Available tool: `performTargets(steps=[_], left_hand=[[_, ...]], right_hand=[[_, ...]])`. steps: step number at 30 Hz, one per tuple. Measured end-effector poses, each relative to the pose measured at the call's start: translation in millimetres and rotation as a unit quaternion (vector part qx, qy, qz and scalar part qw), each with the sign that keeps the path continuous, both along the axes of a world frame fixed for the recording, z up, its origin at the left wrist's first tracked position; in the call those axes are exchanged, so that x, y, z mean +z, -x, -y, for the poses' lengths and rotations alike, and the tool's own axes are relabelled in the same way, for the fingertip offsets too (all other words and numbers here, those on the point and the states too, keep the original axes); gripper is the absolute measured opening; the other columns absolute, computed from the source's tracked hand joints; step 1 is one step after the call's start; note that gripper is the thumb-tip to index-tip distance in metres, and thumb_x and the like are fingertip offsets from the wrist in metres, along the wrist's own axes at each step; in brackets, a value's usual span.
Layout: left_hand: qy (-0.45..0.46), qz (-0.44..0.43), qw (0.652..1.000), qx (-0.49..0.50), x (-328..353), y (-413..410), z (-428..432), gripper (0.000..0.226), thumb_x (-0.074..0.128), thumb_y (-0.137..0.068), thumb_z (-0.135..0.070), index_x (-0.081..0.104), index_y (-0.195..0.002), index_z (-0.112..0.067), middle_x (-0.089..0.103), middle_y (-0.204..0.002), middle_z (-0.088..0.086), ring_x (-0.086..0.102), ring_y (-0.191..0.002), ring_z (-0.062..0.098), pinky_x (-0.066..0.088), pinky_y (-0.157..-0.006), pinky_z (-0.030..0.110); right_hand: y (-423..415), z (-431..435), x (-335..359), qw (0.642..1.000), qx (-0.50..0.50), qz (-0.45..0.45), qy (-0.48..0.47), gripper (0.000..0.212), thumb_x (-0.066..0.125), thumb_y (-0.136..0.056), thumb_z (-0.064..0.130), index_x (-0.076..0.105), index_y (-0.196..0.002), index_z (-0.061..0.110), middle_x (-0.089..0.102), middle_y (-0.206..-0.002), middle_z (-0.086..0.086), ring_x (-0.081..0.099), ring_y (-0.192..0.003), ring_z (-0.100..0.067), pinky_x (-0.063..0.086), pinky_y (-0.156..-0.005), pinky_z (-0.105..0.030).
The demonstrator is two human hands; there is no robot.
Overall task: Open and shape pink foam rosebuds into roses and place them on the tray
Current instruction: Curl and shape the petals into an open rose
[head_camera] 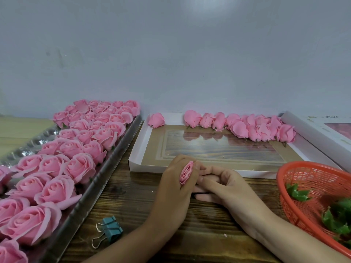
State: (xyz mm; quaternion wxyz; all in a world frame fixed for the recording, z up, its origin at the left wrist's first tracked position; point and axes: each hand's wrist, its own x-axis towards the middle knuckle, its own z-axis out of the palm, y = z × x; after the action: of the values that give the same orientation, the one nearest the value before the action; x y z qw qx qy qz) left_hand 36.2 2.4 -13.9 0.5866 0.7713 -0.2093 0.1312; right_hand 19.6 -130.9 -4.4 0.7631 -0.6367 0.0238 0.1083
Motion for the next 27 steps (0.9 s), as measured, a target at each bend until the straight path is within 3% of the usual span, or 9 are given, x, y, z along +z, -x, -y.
performTargets(steps=[8, 12, 17, 22, 27], left_hand=[[0.013, -0.025, 1.000, 0.007, -1.4, -1.4, 1.0, 0.022, 0.045, -0.095, -0.026, 0.066, -0.086, -0.022, 0.065, -0.087, -0.001, 0.061, -0.086, 0.010, 0.046, -0.074, 0.016], [0.013, -0.035, 0.999, 0.002, -1.2, 0.1, 1.1, 0.023, 0.044, -0.092, -0.035, 0.066, -0.090, -0.029, 0.064, -0.093, -0.005, 0.060, -0.092, 0.008, 0.047, -0.080, 0.020], [0.016, -0.044, 0.999, 0.002, -0.5, 0.3, 1.6, 0.031, 0.040, -0.089, -0.042, 0.065, -0.105, -0.033, 0.062, -0.098, -0.012, 0.056, -0.100, 0.001, 0.042, -0.087, 0.014], [0.072, -0.049, 0.996, -0.005, 1.6, 1.4, 1.1, 0.037, 0.041, -0.086, -0.042, 0.067, -0.106, -0.026, 0.063, -0.092, -0.011, 0.059, -0.096, 0.002, 0.042, -0.086, 0.013], [0.075, -0.048, 0.996, -0.027, 3.5, 4.7, 1.1, 0.033, 0.044, -0.092, -0.039, 0.068, -0.105, -0.021, 0.063, -0.092, -0.007, 0.059, -0.095, 0.003, 0.041, -0.082, 0.009]], right_hand=[[-0.7, 0.3, -0.2, 1.000, 0.001, 0.007, -0.005, 0.015, 0.065, -0.089, 0.007, 0.065, -0.102, 0.001, 0.075, -0.094, -0.019, 0.074, -0.080, -0.021, 0.059, -0.069, -0.022], [0.1, 0.9, -0.5, 1.000, 0.005, 0.015, -0.001, 0.025, 0.065, -0.088, 0.009, 0.063, -0.109, -0.005, 0.074, -0.098, -0.023, 0.073, -0.087, -0.026, 0.060, -0.072, -0.024], [1.6, 3.2, -2.2, 0.999, 0.000, 0.037, -0.004, 0.023, 0.067, -0.087, 0.006, 0.063, -0.108, -0.004, 0.073, -0.096, -0.024, 0.074, -0.085, -0.025, 0.060, -0.070, -0.024], [0.3, 3.4, -8.3, 0.993, 0.024, 0.113, 0.008, 0.034, 0.065, -0.079, -0.019, 0.064, -0.108, 0.000, 0.073, -0.089, -0.015, 0.069, -0.079, -0.017, 0.057, -0.073, -0.023], [-2.9, 1.0, -14.0, 0.978, 0.041, 0.190, 0.079, 0.037, 0.076, -0.071, -0.016, 0.067, -0.102, 0.002, 0.070, -0.083, -0.005, 0.064, -0.074, -0.016, 0.055, -0.073, -0.021]])
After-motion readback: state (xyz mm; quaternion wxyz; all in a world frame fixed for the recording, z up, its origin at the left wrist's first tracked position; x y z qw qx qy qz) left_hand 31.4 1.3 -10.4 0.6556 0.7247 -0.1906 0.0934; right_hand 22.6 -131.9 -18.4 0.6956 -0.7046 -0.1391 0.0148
